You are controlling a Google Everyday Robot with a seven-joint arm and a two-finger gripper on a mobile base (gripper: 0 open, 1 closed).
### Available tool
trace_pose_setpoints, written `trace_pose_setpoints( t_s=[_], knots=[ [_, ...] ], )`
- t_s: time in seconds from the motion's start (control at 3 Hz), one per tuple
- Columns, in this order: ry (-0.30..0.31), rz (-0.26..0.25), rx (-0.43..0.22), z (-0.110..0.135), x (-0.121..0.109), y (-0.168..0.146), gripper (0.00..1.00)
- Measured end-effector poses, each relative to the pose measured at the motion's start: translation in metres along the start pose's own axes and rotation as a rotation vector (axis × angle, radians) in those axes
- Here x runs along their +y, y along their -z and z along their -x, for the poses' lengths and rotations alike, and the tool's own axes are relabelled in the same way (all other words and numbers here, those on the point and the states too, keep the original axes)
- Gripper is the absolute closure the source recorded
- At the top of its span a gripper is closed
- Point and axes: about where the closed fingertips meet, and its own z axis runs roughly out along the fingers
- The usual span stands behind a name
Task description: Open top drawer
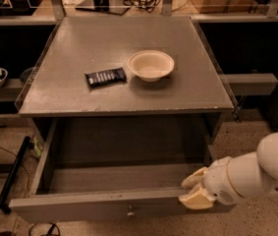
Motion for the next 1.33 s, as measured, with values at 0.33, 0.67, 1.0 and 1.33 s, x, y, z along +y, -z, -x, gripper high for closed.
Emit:
trace_pose_setpoints(
  t_s=[0.33,0.67,1.0,1.33],
  knots=[
    [-0.019,-0.003,-0.002,-0.010,0.015,0.008,1.00],
    [-0.032,-0.005,-0.004,-0.014,0.021,0.012,1.00],
    [-0.052,-0.010,-0.004,-0.024,0.031,0.019,1.00],
    [-0.064,-0.014,-0.003,-0.027,0.037,0.024,1.00]
  ],
)
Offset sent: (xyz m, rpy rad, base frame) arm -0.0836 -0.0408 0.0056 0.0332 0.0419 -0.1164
